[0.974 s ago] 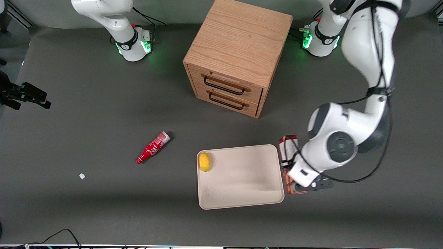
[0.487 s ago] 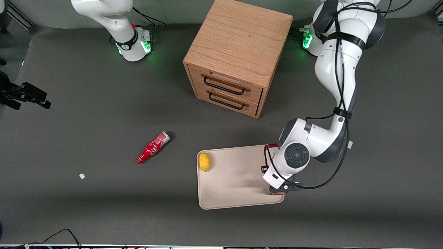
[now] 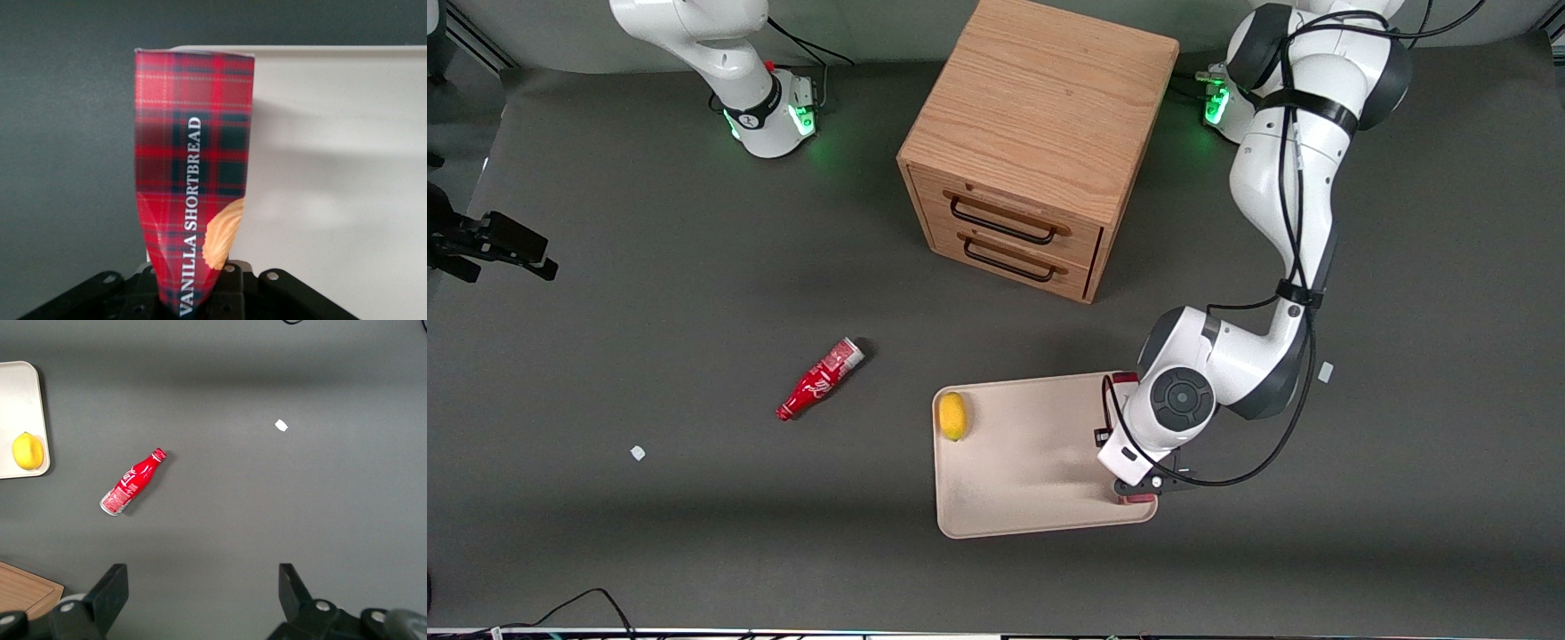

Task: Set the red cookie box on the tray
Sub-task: 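Lower the box onto the tray's edge and open the left gripper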

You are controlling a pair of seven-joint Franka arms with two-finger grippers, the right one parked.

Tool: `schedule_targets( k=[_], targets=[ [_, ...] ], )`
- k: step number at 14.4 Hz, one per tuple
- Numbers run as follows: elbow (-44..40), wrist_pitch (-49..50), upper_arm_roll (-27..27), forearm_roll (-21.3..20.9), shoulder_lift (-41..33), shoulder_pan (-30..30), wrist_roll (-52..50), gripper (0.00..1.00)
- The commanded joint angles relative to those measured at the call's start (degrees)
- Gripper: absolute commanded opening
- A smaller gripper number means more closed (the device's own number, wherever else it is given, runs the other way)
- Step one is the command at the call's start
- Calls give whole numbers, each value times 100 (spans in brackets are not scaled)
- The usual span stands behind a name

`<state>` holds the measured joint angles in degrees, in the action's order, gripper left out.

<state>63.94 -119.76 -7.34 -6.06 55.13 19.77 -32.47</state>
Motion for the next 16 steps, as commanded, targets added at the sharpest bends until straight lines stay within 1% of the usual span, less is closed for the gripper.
schedule_targets(
  k=[1,2,3,4,5,7,9,11,13,15,16],
  targets=[
    [-66,-82,93,-98,50,106,-154,0],
    [-66,-82,101,-98,50,106,-154,0],
    [-57,-82,101,-132,50,106,-154,10],
    [-57,-91,110,-141,50,106,-154,38],
    [-57,-91,110,-141,42,97,-154,98],
    [-5,-91,102,-255,-19,97,-154,100],
    [336,-143,93,-195,-352,62,-145,100],
    [915,-380,93,-81,-957,-60,-128,100],
    [1504,-504,84,174,-1599,-280,-75,100],
    [1919,-426,31,236,-2214,-517,-75,100],
    [2147,-355,-99,245,-2539,-709,-84,100]
  ],
)
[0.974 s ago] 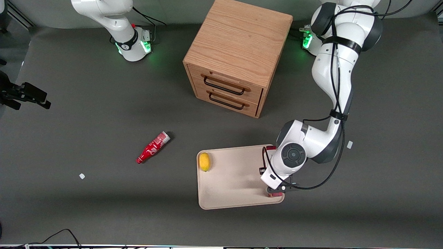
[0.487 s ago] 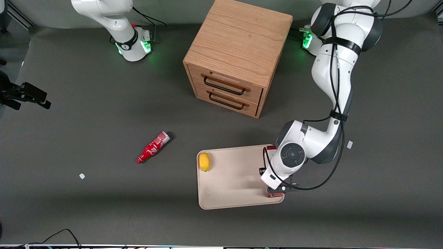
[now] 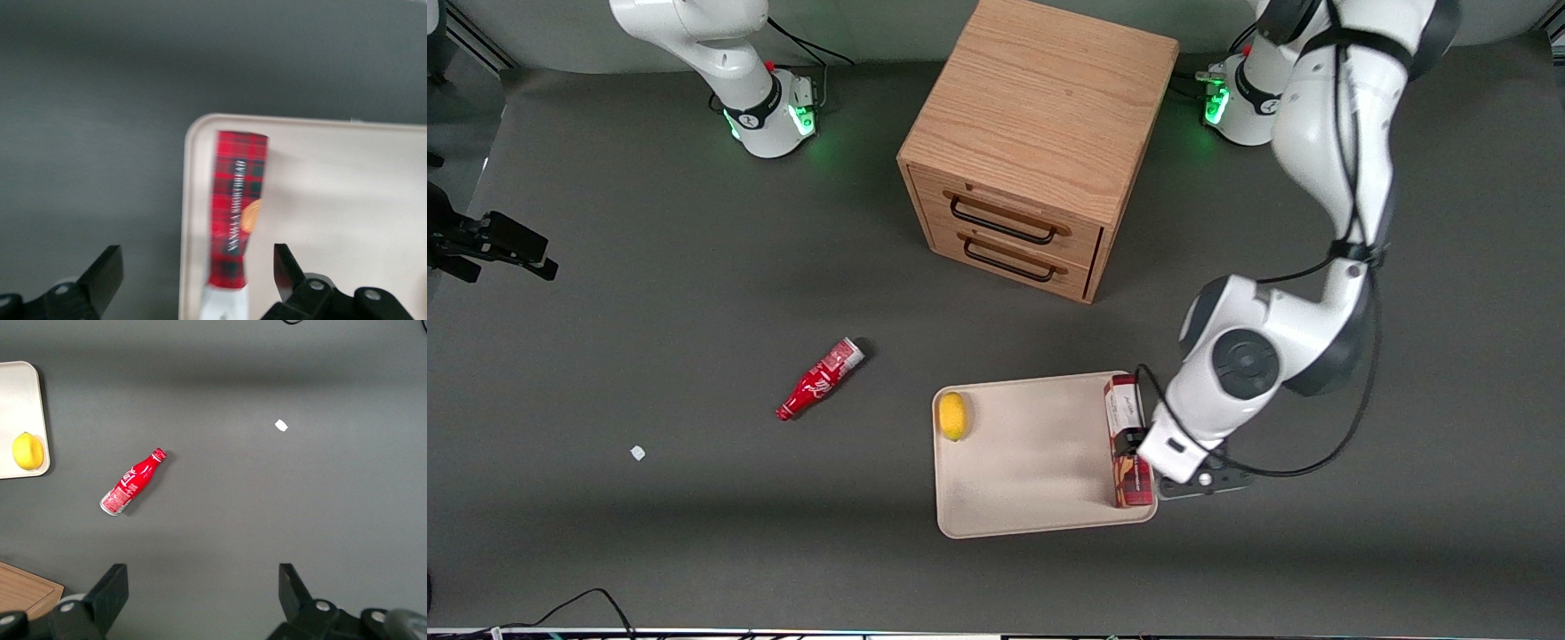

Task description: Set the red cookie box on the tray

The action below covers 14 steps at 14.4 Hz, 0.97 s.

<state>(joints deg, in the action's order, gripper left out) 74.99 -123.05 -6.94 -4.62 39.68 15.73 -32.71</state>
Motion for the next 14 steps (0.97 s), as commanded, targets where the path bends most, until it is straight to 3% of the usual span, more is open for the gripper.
schedule_targets(
  k=[1,3,5,8,14],
  targets=[
    [1313,-9,-289,110,-1345,-569,-60,100],
    [1841,218,-466,242,-2049,-1070,114,100],
    [1949,997,-493,505,-2568,-1440,772,100],
    [2141,2072,-493,532,-3333,-2002,1599,100],
    [2881,2513,-449,515,-4512,-2627,3007,100]
  ],
)
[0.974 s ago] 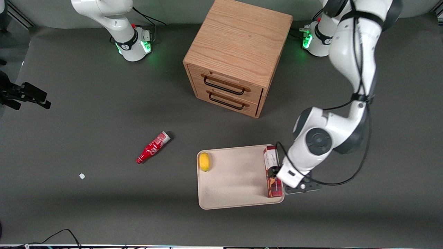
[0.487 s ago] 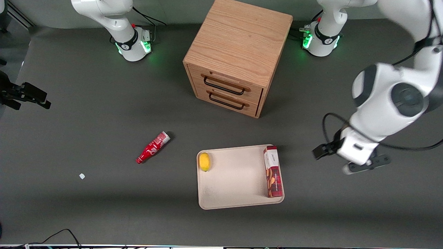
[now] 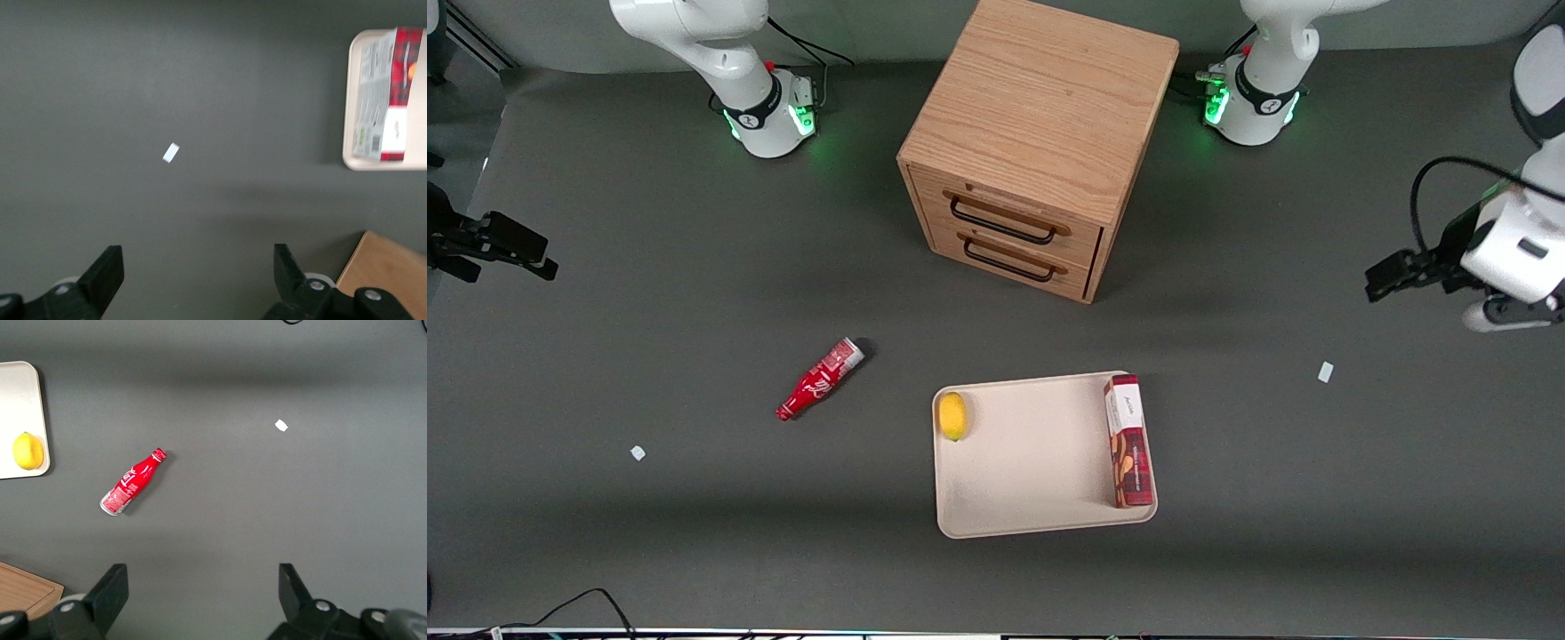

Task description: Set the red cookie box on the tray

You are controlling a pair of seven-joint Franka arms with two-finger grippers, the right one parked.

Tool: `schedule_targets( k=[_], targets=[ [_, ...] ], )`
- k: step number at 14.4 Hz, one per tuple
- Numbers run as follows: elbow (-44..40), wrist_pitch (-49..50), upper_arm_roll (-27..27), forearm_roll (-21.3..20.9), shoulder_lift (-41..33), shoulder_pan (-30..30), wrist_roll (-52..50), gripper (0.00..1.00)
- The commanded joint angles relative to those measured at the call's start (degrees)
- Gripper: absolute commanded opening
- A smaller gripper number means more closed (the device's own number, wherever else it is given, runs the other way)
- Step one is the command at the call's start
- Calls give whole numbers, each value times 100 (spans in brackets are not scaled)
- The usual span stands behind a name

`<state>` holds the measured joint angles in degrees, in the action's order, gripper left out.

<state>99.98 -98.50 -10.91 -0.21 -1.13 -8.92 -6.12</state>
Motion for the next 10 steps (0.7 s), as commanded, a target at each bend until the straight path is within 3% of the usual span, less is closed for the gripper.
schedule_targets(
  k=[1,10],
  targets=[
    [382,155,-43,74,-519,-180,357,100],
    [286,498,-52,135,-678,-171,445,100]
  ],
)
